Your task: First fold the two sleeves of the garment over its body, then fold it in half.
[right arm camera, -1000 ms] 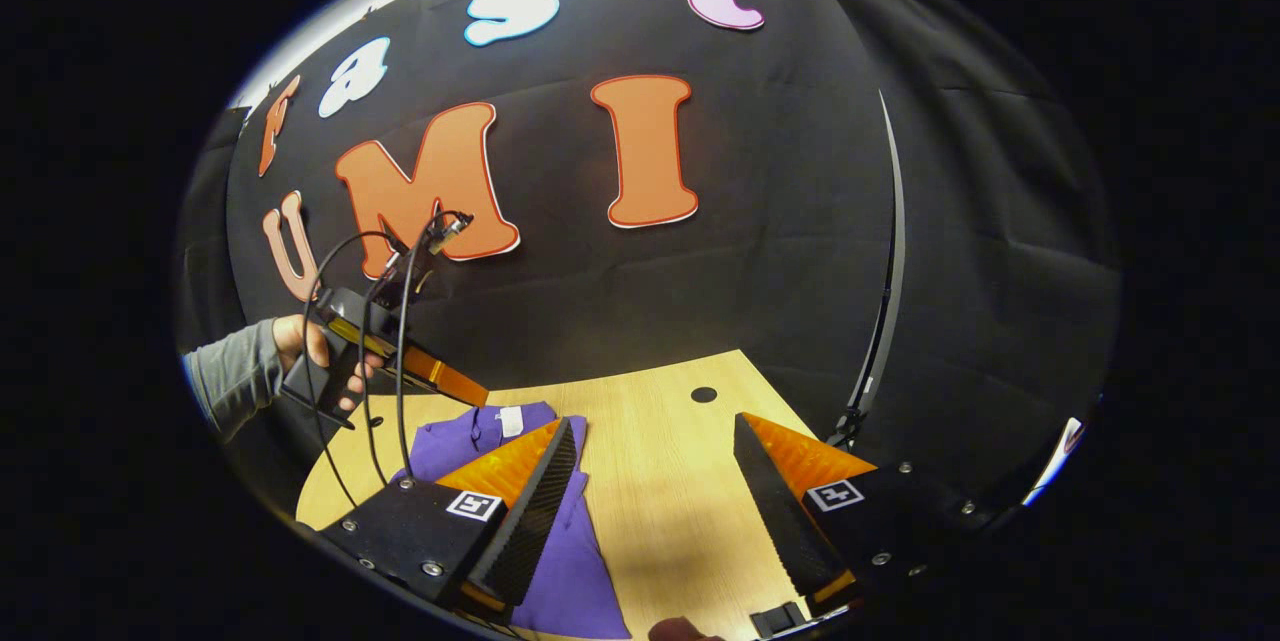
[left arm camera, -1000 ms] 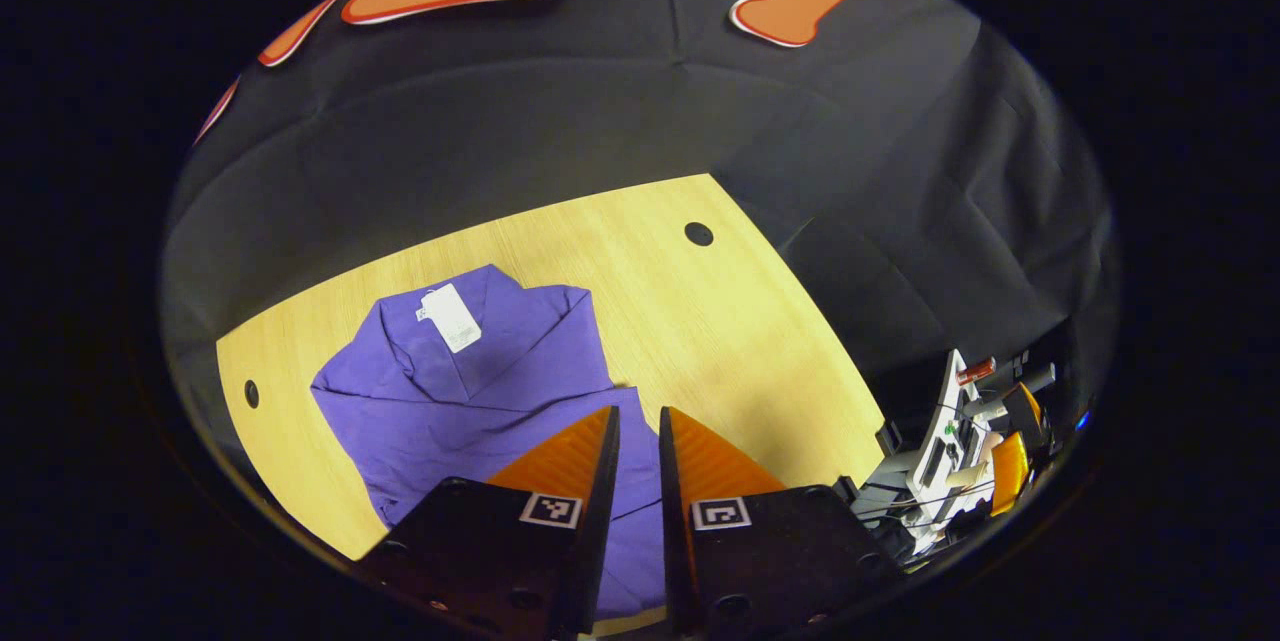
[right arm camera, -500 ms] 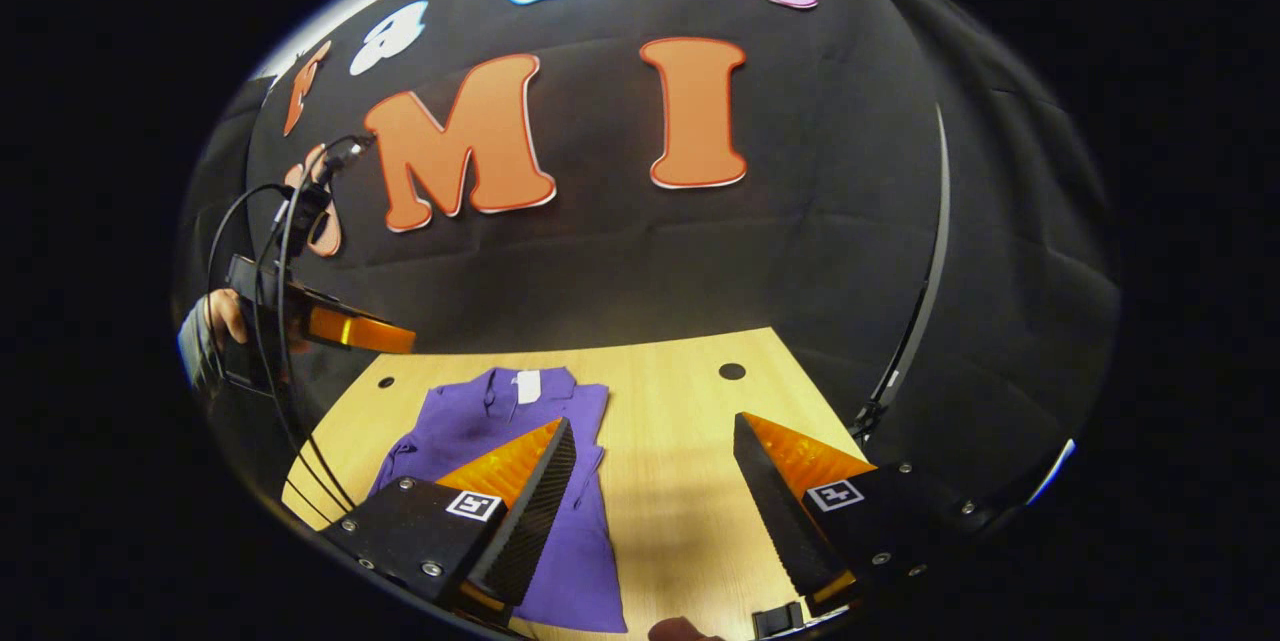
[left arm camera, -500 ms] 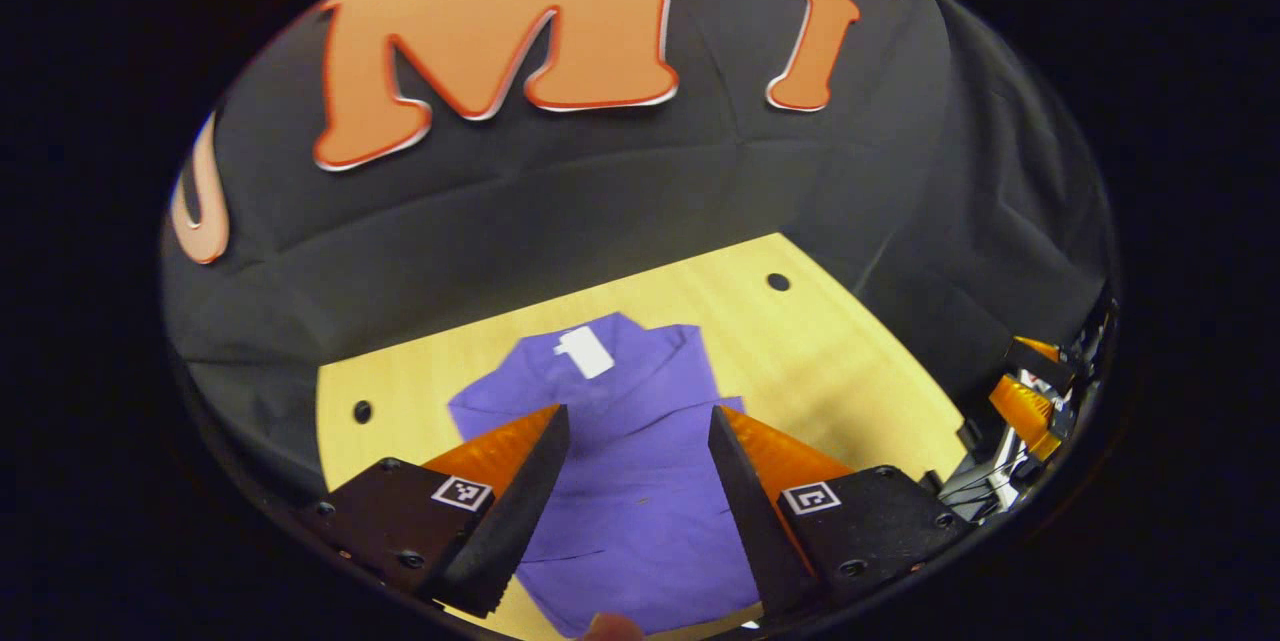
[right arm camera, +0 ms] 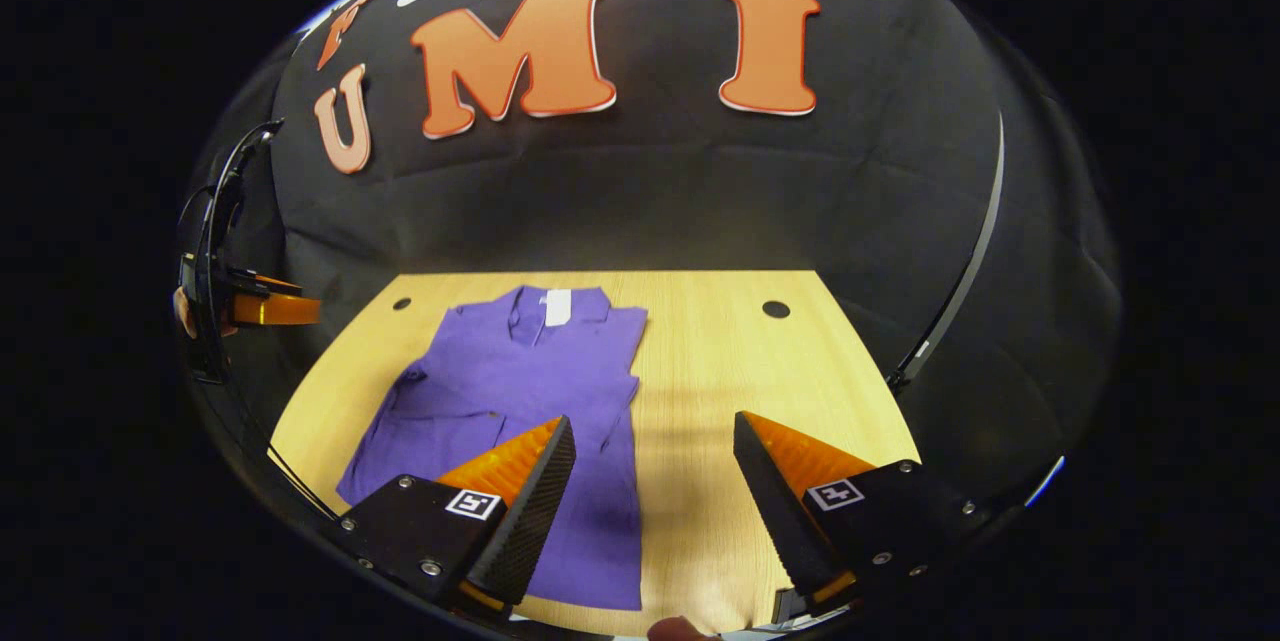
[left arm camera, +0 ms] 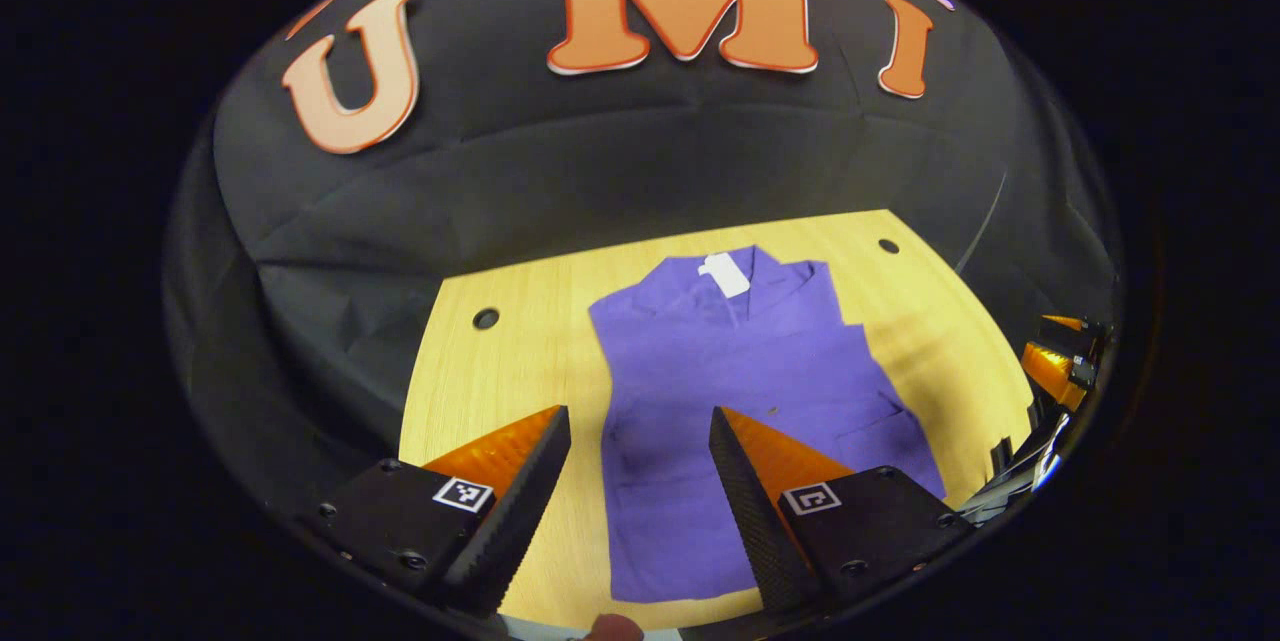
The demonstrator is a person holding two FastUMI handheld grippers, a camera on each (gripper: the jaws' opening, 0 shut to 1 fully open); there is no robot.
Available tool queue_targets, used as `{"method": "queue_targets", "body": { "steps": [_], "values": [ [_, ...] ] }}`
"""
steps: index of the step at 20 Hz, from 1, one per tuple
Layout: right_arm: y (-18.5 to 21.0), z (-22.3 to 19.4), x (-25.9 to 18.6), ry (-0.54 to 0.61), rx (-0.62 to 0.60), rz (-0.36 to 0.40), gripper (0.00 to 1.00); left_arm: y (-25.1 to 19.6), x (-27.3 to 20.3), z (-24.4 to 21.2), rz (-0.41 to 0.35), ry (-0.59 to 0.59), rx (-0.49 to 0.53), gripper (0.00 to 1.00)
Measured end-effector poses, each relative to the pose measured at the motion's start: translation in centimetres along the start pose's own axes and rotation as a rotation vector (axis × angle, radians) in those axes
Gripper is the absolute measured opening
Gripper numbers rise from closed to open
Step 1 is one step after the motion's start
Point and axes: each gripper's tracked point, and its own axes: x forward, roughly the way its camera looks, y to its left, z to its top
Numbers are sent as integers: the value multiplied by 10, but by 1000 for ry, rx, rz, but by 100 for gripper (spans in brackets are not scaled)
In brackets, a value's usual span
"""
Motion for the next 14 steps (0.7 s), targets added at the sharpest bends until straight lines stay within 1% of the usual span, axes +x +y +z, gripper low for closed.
{"method": "queue_targets", "body": {
  "steps": [4, 5, 6, 8, 10, 14],
  "values": [
    [19, -42, 7, 95, -32, 28, 95, 13, 1, -74, 17, 76, -36, 90],
    [23, -52, 9, 121, -36, 28, 96, 13, 3, -92, 17, 102, -53, 92],
    [26, -65, 13, 147, -38, 37, 96, 11, 3, -112, 11, 134, -72, 90],
    [31, -94, 15, 210, -39, 44, 96, 9, 4, -151, 6, 203, -114, 90],
    [33, -117, 14, 266, -47, 48, 96, 8, 5, -177, 9, 246, -131, 89],
    [34, -157, 15, 367, -63, 32, 96, 9, 10, -205, 19, 297, -147, 89]
  ]
}}
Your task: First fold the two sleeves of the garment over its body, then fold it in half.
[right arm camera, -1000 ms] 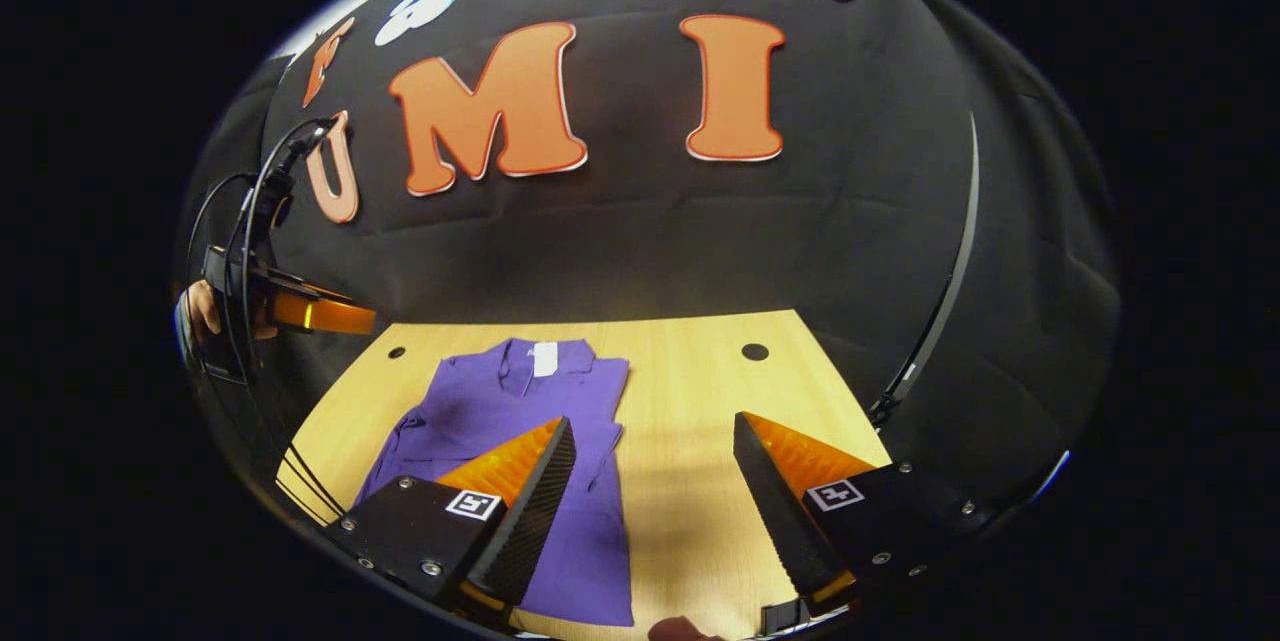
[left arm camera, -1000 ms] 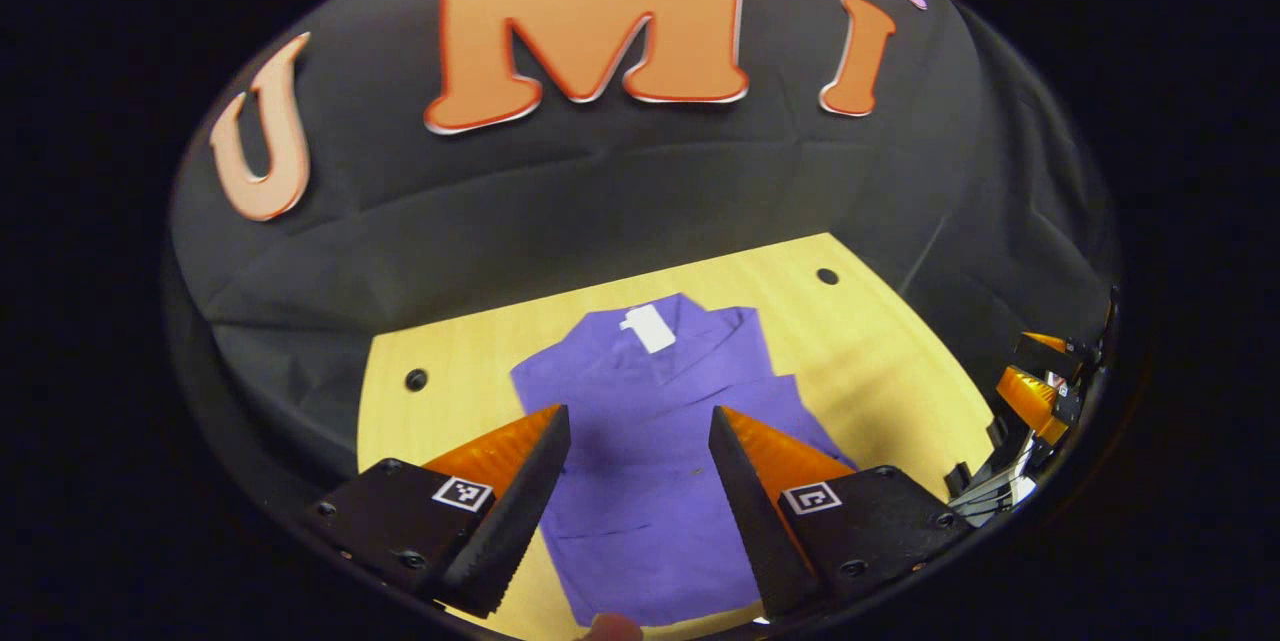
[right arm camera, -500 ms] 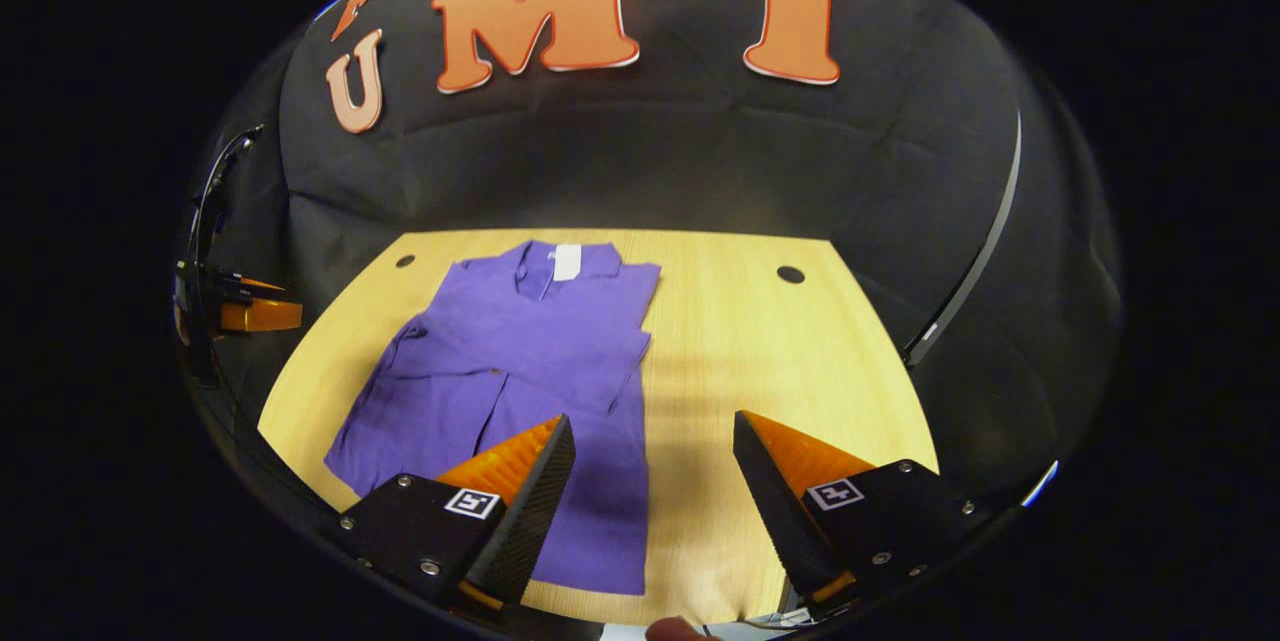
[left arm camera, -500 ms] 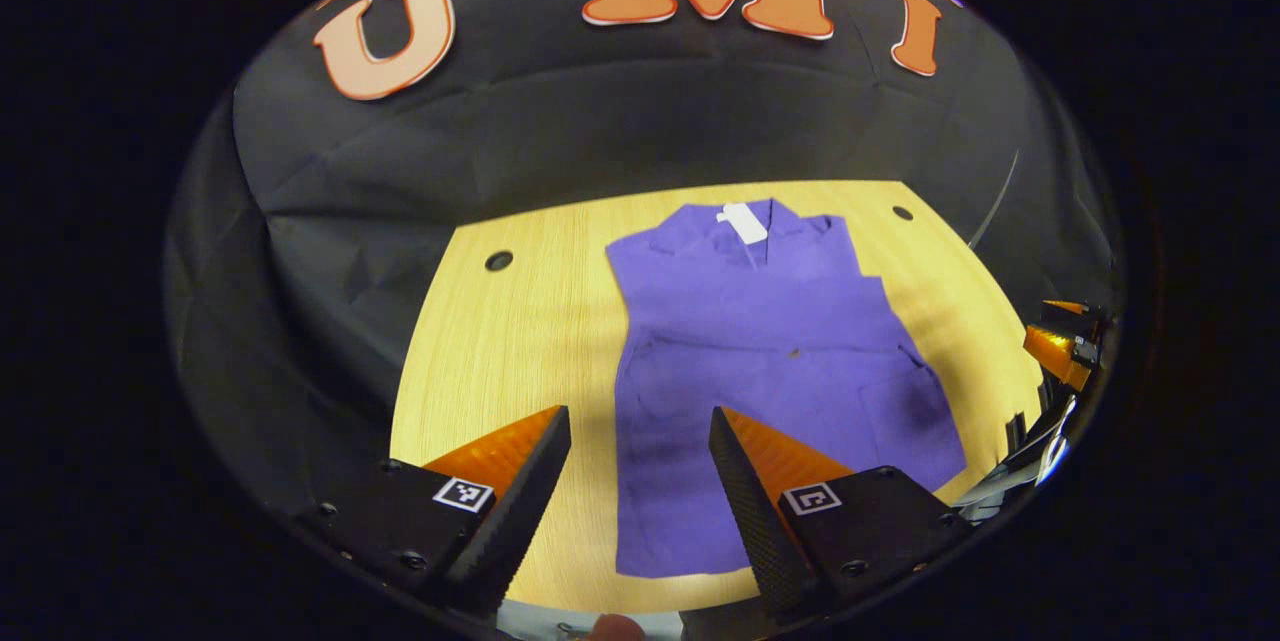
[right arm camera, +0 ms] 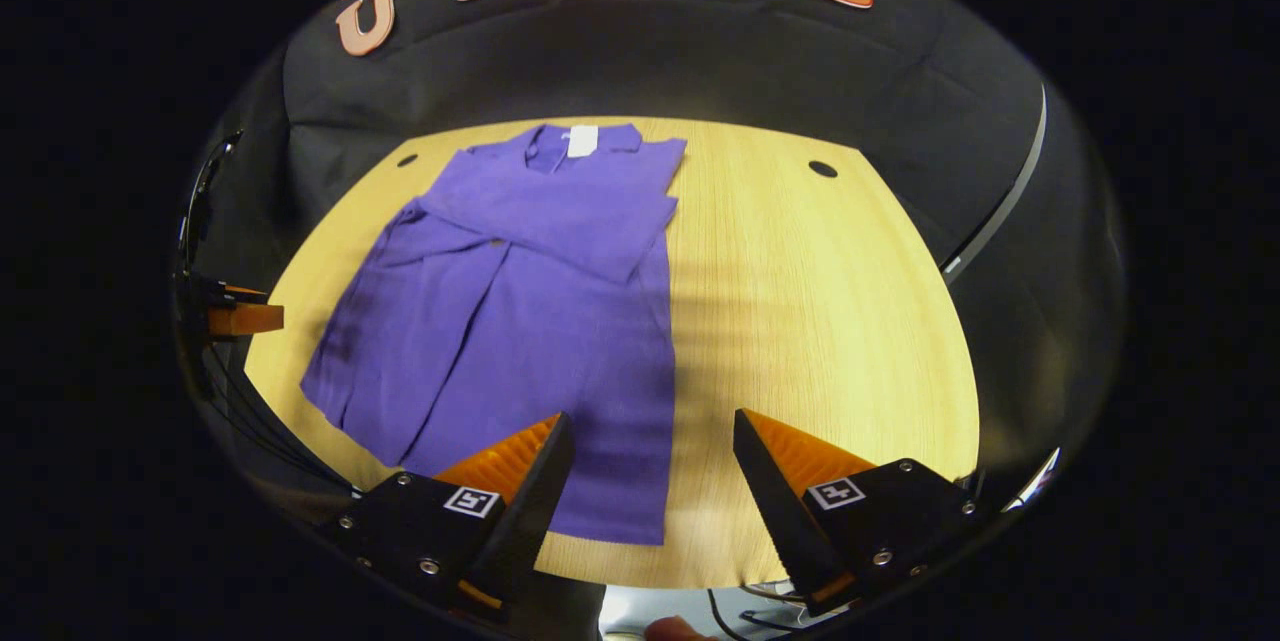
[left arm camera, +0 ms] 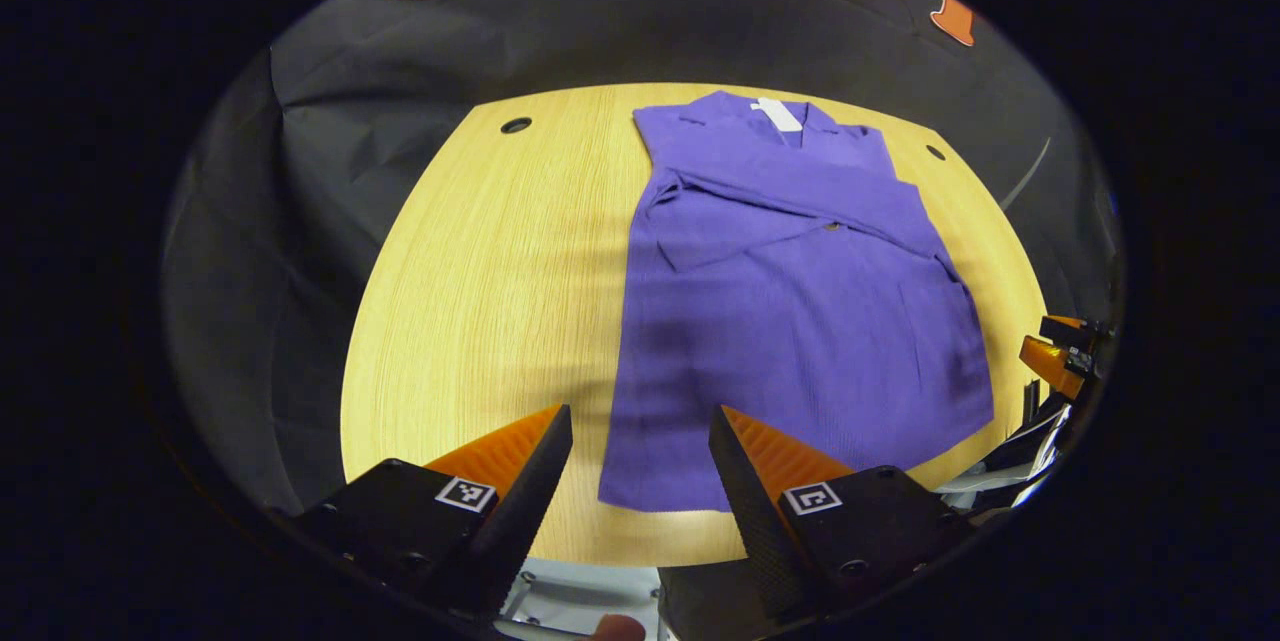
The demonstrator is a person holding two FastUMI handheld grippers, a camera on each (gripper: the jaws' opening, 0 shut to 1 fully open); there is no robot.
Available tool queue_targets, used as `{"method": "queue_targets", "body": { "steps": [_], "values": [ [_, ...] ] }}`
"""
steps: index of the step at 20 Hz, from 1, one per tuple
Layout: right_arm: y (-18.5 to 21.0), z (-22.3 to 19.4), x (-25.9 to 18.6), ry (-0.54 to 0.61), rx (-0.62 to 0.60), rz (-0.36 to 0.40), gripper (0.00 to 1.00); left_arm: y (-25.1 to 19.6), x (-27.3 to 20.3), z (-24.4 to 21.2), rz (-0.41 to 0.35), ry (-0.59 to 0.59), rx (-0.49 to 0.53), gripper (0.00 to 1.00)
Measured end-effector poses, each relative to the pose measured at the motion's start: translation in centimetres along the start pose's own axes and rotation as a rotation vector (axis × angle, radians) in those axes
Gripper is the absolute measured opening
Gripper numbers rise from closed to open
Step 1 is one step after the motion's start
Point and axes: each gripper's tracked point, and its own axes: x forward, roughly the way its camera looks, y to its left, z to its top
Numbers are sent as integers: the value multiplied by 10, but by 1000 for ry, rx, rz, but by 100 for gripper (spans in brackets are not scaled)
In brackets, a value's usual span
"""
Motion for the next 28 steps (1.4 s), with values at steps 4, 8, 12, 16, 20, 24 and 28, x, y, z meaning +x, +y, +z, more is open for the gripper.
{"method": "queue_targets", "body": {
  "steps": [4, 8, 12, 16, 20, 24, 28],
  "values": [
    [3, -38, 15, 118, 10, -1, 96, 3, 17, -26, 7, 64, 14, 89],
    [2, -75, 22, 230, 52, -12, 96, 6, 39, -57, 13, 146, 23, 88],
    [6, -95, 25, 310, 79, -5, 96, 3, 55, -75, 10, 210, 13, 87],
    [14, -109, 27, 381, 75, 5, 97, 3, 66, -83, 9, 251, 4, 87],
    [21, -108, 28, 417, 60, 18, 89, 2, 69, -88, -29, 289, -41, 86],
    [29, -101, 32, 436, 63, 36, 53, -2, 72, -84, -56, 339, -24, 82],
    [36, -97, 35, 444, 161, 56, 24, -20, 78, -75, -84, 387, -29, 24]
  ]
}}
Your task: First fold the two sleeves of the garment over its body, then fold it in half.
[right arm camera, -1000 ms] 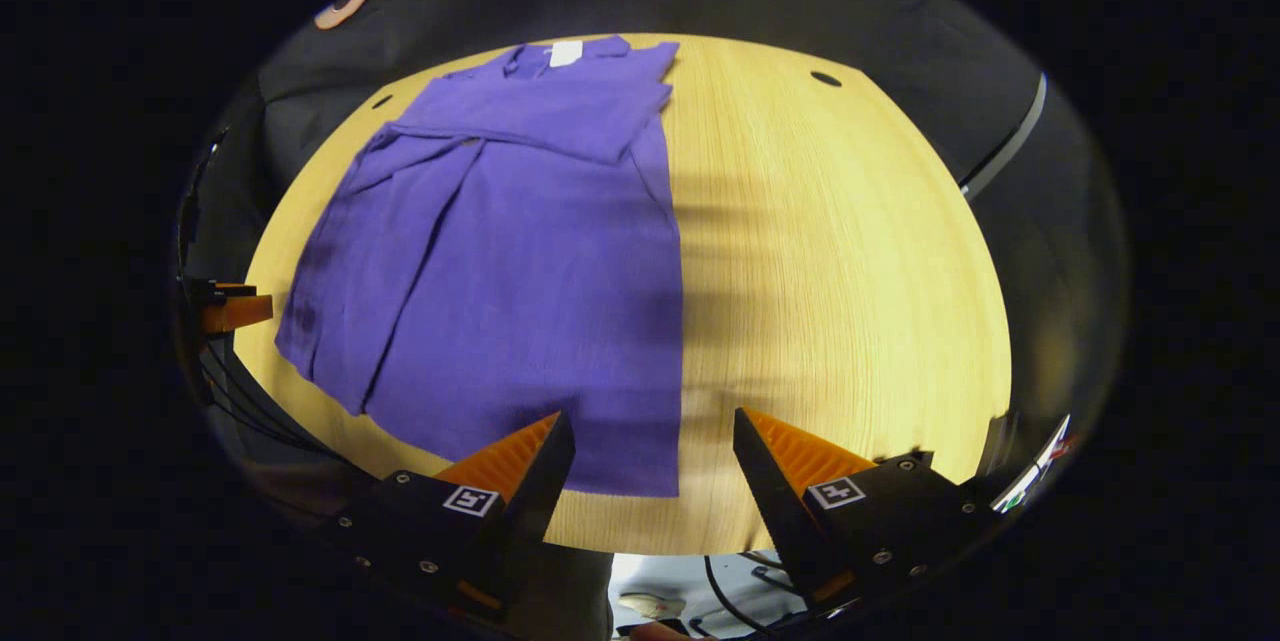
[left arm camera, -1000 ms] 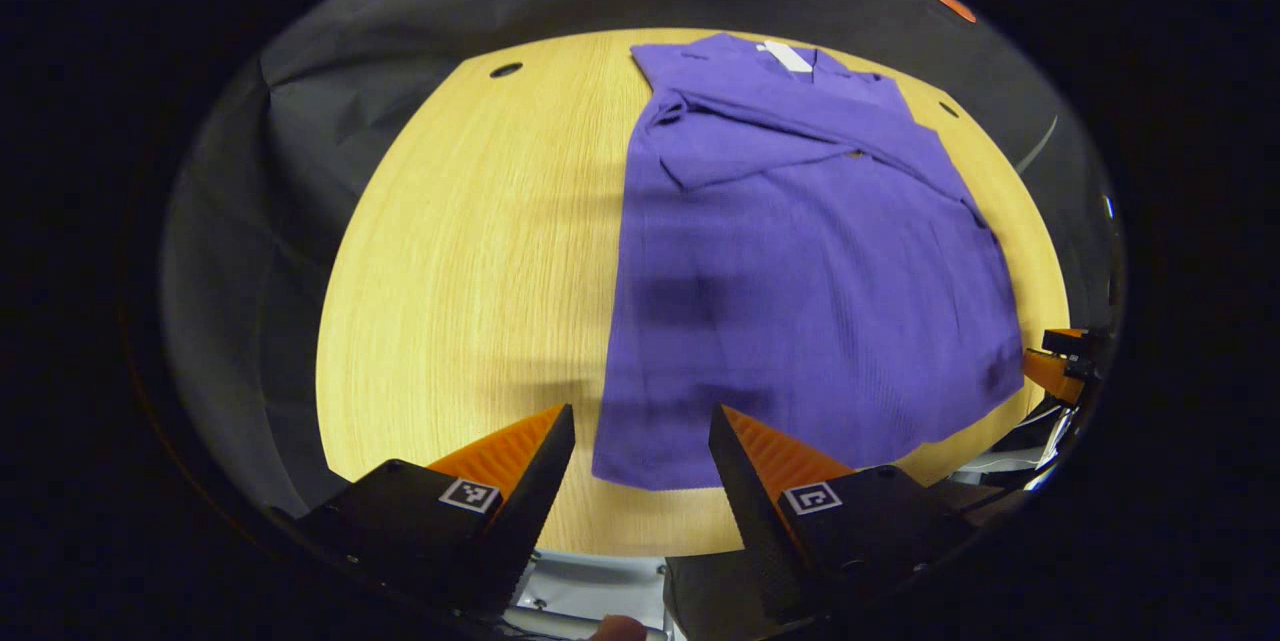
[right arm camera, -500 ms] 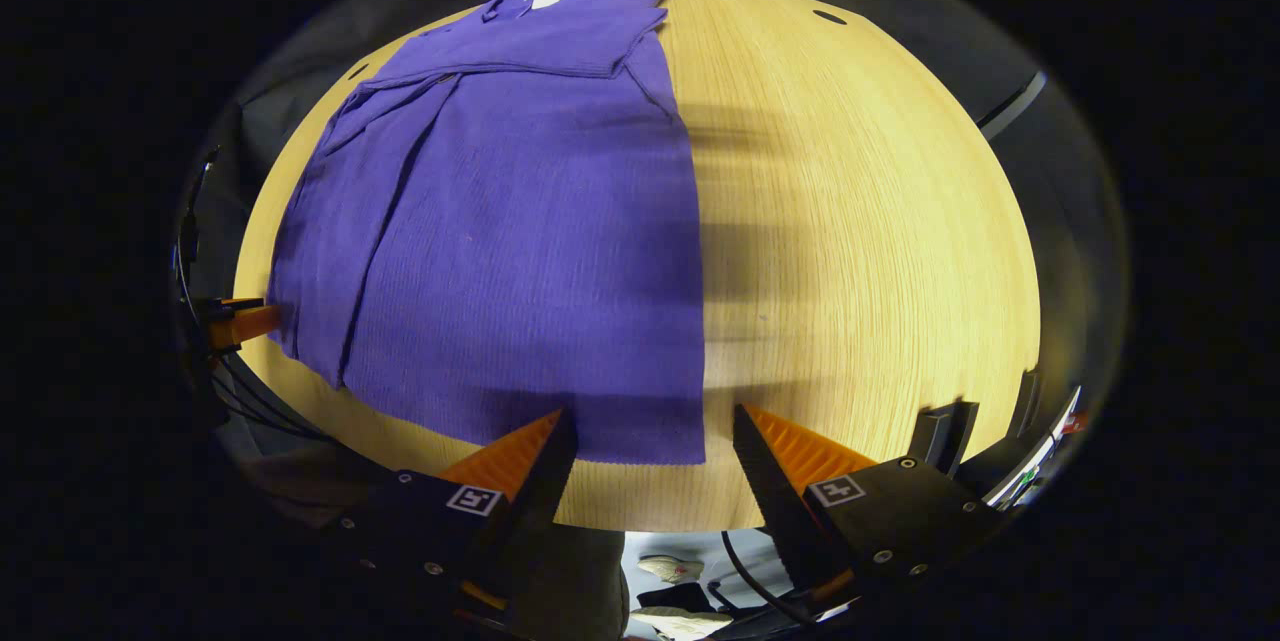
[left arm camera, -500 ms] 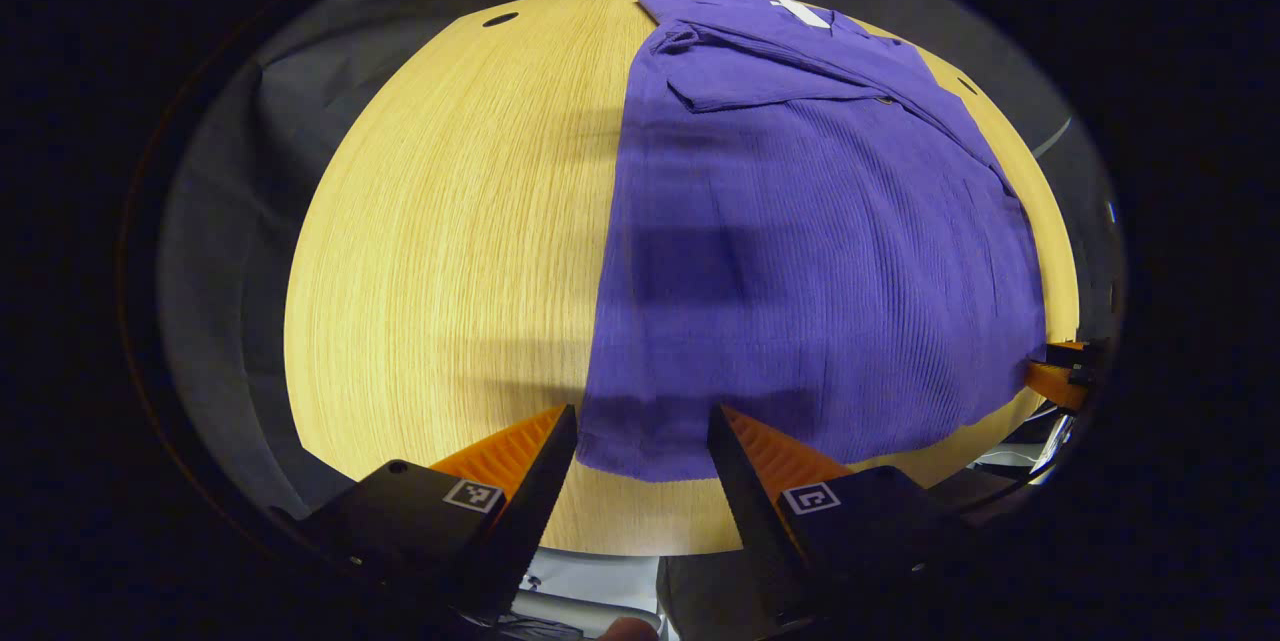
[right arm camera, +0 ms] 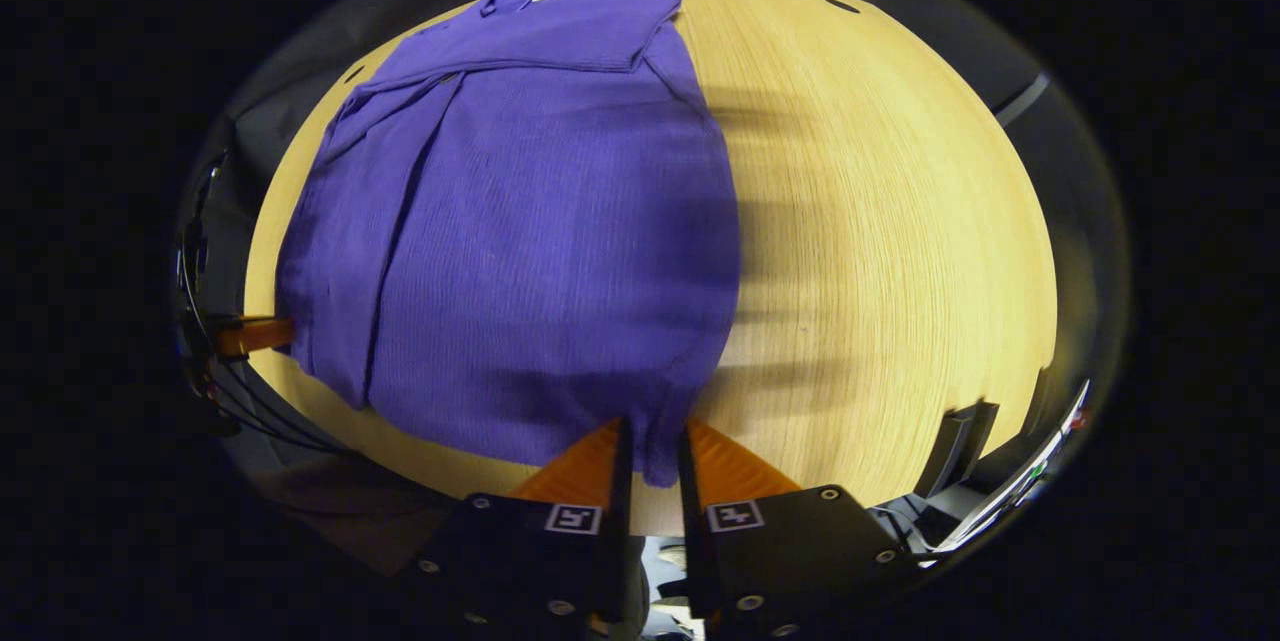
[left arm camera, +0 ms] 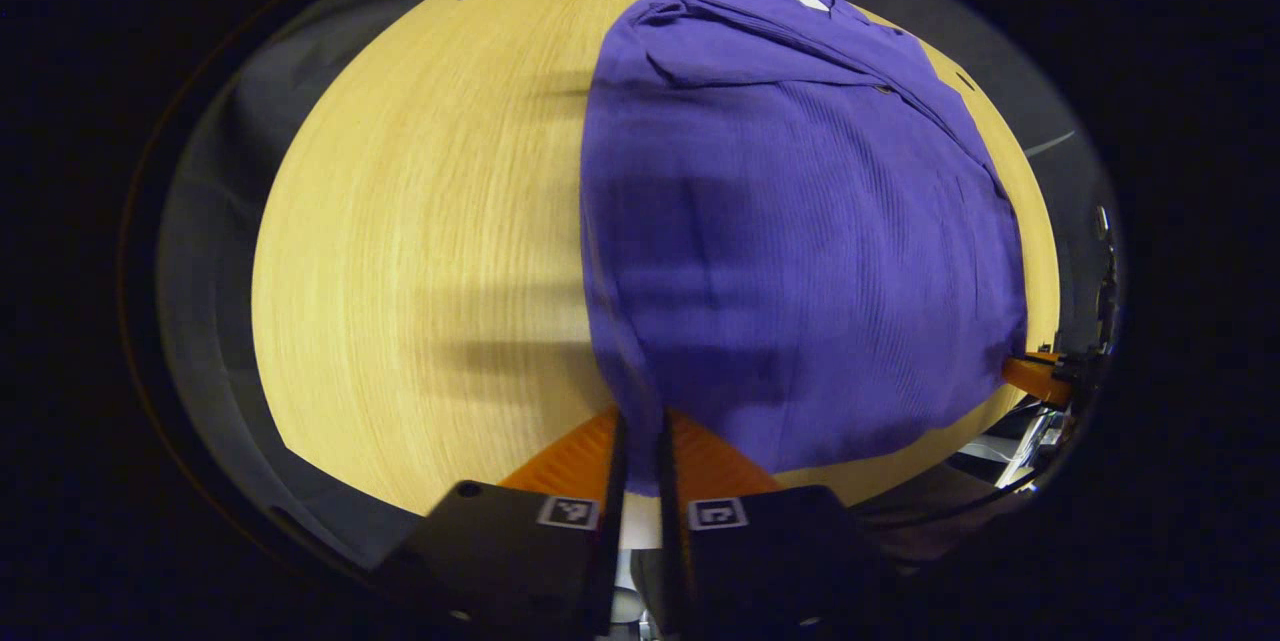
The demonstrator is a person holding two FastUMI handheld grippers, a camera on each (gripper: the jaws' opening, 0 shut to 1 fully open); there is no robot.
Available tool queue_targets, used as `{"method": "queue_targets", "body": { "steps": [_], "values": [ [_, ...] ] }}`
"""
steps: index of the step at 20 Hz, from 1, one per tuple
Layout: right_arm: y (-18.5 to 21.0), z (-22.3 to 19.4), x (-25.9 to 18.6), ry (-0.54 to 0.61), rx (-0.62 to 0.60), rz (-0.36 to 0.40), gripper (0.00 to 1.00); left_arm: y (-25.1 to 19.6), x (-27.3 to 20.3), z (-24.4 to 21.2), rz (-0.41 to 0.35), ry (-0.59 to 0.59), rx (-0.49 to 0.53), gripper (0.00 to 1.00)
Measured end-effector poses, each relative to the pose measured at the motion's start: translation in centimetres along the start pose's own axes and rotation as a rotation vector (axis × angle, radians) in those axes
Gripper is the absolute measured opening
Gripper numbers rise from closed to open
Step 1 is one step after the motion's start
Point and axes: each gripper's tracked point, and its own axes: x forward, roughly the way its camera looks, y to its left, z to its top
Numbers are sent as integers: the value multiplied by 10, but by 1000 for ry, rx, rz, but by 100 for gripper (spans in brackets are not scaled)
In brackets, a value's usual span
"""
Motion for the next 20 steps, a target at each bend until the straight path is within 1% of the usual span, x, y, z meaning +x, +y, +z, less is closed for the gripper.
{"method": "queue_targets", "body": {
  "steps": [1, 3, 5, 7, 9, 13, 20],
  "values": [
    [1, 1, -1, 3, 45, 11, 12, 4, -4, -6, -4, 10, 10, 12],
    [1, 1, -2, 17, 110, 36, 5, 3, -4, -8, -16, 26, -5, 7],
    [6, 9, -9, 0, 137, 67, 4, 1, -10, -11, -41, 33, -34, 6],
    [8, 21, -21, -27, 141, 81, 4, -7, -22, -6, -84, 21, -49, 6],
    [16, 39, -37, -70, 153, 113, 4, -13, -39, 6, -111, -7, -39, 6],
    [28, 84, -72, -165, 150, 165, 3, -20, -72, 40, -154, -83, -21, 6],
    [43, 144, -113, -266, 155, 243, 3, -33, -121, 107, -180, -193, 33, 6]
  ]
}}
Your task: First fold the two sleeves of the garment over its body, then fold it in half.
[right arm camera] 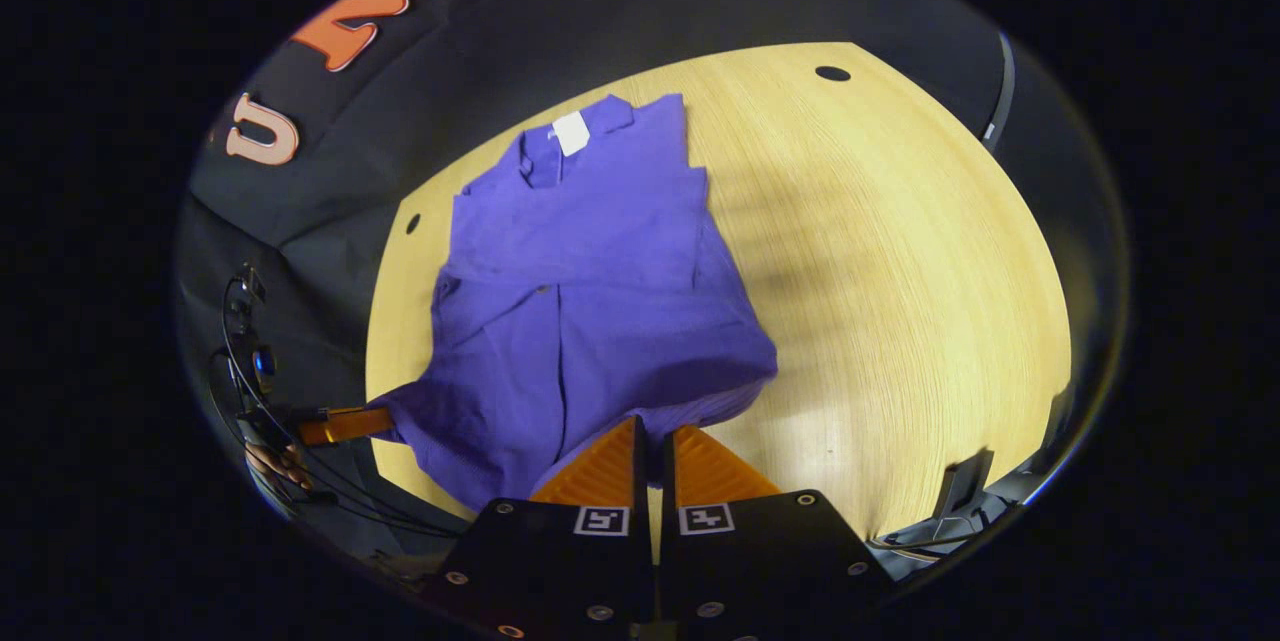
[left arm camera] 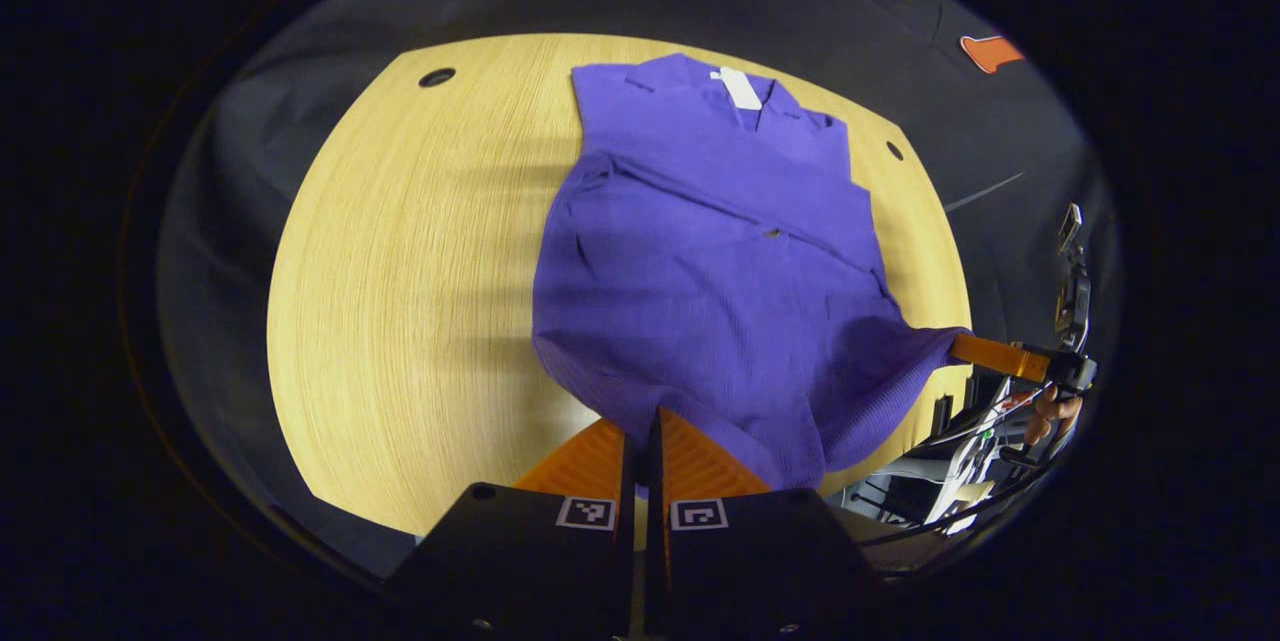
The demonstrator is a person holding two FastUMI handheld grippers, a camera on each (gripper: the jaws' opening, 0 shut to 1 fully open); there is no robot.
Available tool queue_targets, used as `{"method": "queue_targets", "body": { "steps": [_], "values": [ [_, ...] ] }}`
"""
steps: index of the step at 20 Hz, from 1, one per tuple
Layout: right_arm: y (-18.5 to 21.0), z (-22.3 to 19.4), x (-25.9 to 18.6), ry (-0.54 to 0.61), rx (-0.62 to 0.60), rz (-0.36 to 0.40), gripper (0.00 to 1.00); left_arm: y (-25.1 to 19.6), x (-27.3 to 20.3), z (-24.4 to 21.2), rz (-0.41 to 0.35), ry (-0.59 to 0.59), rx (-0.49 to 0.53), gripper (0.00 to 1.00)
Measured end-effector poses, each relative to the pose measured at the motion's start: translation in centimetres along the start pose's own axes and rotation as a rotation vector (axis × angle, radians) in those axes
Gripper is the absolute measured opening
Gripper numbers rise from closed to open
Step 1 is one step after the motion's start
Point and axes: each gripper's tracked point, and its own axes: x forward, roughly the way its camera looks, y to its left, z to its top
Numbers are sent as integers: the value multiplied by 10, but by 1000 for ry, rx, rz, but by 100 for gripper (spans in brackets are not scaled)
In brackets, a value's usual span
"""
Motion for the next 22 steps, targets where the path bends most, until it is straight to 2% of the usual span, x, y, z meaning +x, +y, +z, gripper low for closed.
{"method": "queue_targets", "body": {
  "steps": [5, 11, 22],
  "values": [
    [16, 51, -12, -69, -10, 31, 4, -13, -17, 60, -14, -70, 43, 6],
    [34, 120, -12, -134, -82, 27, 4, -18, -31, 142, -6, -147, 86, 6],
    [51, 233, 15, -213, -129, 1, 3, -3, -15, 277, 129, -285, 210, 6]
  ]
}}
